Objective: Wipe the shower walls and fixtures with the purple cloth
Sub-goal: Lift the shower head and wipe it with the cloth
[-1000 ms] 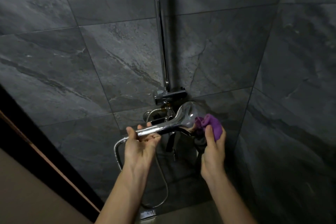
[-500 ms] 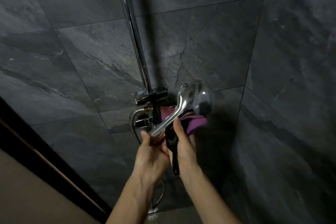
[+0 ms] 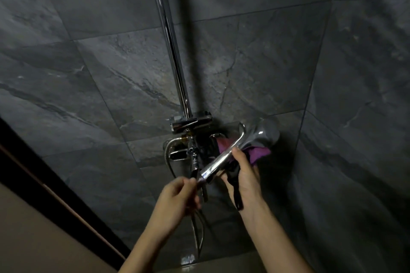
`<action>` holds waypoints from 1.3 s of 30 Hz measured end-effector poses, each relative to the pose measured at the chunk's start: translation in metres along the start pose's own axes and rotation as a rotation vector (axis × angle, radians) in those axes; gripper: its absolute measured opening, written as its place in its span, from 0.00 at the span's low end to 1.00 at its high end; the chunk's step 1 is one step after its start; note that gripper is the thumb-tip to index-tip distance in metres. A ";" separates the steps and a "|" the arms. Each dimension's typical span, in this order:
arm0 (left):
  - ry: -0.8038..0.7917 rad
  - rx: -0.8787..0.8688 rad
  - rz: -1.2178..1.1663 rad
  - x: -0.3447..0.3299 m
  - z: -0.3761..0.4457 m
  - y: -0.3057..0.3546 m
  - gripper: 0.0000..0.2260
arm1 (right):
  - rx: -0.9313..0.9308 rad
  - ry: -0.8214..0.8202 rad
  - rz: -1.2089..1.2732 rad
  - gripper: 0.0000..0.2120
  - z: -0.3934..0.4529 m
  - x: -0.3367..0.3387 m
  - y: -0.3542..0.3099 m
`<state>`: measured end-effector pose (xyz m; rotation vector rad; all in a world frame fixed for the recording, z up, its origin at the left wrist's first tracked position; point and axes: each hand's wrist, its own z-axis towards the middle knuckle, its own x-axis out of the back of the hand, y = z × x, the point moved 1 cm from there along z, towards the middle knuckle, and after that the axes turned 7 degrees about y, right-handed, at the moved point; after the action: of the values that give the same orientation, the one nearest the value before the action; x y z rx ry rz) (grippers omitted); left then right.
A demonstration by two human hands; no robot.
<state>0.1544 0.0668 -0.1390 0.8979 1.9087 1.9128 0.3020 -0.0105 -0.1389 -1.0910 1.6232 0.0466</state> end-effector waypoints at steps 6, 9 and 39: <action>0.100 -0.523 0.384 -0.002 0.016 0.021 0.15 | 0.094 0.003 -0.026 0.28 -0.012 -0.025 0.007; 0.107 -0.602 0.297 -0.004 0.022 0.024 0.10 | 0.208 -0.067 -0.064 0.28 -0.014 -0.037 0.009; -0.274 0.282 -0.891 0.030 0.039 0.037 0.27 | 1.098 -0.296 -1.225 0.17 -0.066 -0.032 0.055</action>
<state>0.1638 0.1132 -0.0989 0.2441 1.9457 0.9692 0.2144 0.0046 -0.1160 -0.9122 0.3259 -1.2578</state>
